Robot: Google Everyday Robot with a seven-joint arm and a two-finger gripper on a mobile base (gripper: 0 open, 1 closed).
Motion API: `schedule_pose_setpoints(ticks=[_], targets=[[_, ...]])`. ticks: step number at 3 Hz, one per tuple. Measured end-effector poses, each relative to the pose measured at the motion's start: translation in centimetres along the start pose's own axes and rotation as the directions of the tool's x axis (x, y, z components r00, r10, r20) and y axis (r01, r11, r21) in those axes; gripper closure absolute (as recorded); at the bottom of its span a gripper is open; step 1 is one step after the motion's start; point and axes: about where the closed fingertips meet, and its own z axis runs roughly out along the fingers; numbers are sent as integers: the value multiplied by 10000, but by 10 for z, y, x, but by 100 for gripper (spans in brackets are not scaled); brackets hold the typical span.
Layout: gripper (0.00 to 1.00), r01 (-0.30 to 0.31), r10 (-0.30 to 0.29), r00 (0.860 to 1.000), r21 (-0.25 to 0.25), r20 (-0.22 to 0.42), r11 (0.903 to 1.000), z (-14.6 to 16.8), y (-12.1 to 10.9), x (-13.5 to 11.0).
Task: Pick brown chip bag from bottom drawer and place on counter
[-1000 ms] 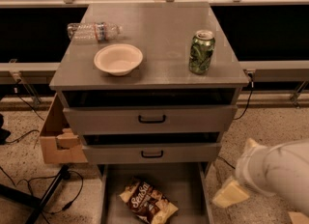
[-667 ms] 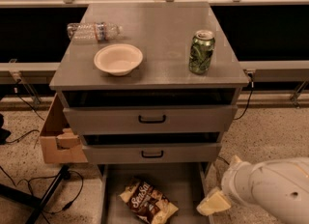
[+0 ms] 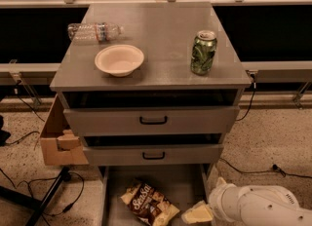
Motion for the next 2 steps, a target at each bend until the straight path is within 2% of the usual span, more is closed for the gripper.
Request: schedule_pose_setpoints(ticks=[1,2], targets=[[0,-583,606,9971,-499,463,9971,48,7,4],[0,-585,610,9970,-536,469,9968,51,7,3]])
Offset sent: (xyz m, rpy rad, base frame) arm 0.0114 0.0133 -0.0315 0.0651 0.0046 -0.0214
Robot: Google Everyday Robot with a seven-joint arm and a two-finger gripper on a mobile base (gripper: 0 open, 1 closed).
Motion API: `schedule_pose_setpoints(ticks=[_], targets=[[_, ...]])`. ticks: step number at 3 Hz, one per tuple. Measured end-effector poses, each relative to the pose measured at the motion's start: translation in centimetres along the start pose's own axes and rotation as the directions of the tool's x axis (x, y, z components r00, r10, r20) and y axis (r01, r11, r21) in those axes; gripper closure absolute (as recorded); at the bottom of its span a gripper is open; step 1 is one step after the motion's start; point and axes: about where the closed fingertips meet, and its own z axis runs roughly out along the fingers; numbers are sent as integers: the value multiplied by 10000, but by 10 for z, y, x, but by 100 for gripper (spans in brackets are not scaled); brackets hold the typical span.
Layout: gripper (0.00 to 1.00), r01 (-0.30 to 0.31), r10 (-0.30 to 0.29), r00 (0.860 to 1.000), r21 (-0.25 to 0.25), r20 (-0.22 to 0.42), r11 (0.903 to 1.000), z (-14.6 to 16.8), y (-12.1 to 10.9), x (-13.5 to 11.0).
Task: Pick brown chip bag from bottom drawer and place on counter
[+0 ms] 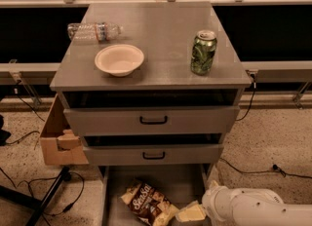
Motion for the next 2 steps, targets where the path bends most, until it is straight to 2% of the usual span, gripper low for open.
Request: schedule_pose_setpoints(ticks=[1,2], targets=[[0,-64,71,9999,-630,104,9980,47,7,-4],[0,-17,85,9982,-1129,598,9936,107,1,-18]])
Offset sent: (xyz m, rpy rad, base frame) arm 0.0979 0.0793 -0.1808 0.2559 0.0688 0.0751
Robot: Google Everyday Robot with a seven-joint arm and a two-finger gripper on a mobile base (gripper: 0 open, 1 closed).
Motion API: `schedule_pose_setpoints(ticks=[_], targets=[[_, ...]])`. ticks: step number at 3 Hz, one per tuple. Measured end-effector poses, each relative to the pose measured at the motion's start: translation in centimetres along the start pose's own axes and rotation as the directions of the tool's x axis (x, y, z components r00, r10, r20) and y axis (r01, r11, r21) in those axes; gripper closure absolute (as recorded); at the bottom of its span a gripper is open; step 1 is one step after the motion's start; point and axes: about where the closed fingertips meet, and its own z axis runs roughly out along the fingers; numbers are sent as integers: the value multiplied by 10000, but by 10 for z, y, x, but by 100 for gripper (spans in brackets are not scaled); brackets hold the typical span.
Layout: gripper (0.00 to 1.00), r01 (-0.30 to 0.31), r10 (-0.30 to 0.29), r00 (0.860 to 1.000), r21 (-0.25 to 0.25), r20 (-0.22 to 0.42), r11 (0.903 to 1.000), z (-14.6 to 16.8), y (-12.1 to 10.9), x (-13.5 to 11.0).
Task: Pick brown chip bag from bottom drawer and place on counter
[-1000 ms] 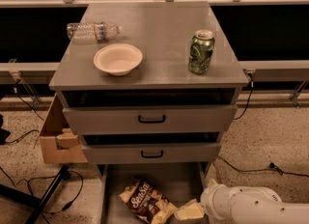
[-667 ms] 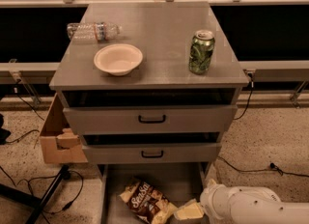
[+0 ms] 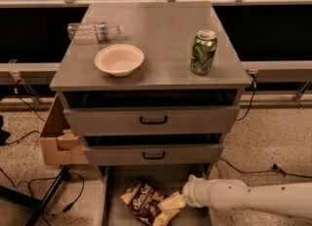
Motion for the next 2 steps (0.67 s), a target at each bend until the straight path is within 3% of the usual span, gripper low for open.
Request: schedule_pose_setpoints(ticks=[1,2], targets=[[0,-138,153,9993,-433,343,9990,56,-20,2],[0,-468,501,9982,-922,344,9946,108,-34,20]])
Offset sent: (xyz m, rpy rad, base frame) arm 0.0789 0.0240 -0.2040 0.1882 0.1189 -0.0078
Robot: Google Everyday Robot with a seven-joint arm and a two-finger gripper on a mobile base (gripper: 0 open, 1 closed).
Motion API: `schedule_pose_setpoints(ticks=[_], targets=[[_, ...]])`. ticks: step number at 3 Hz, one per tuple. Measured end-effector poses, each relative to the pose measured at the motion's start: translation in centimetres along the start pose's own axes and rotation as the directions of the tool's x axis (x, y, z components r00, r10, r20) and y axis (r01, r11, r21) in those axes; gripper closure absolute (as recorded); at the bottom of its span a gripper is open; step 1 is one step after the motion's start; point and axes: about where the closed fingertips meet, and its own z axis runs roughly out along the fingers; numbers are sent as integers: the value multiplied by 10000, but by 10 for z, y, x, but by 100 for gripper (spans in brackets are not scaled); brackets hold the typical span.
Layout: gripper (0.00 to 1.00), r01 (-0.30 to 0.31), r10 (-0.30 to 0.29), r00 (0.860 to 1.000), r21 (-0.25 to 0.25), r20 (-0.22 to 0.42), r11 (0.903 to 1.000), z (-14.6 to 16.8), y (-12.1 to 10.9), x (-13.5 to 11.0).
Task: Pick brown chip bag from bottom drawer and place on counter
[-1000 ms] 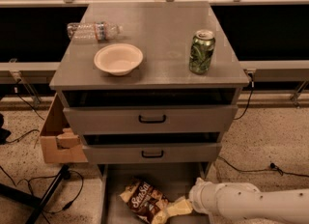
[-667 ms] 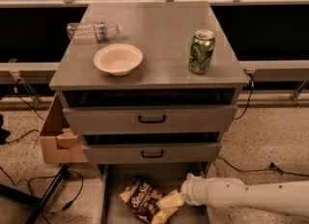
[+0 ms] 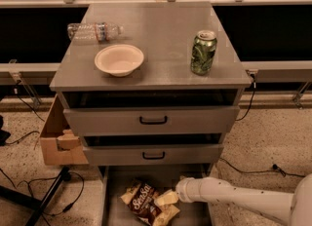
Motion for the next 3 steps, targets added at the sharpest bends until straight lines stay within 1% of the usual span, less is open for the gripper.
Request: schedule_pose_setpoints(ticks=[1,2,3], targets=[[0,-566,561,9983,-513,-124,9971,47,-13,31],[0,-914,891,9956,-867,-307,9920,80,-18,54],[0,-1172,1112,9922,-1159,-570,9863,103,-16,68]])
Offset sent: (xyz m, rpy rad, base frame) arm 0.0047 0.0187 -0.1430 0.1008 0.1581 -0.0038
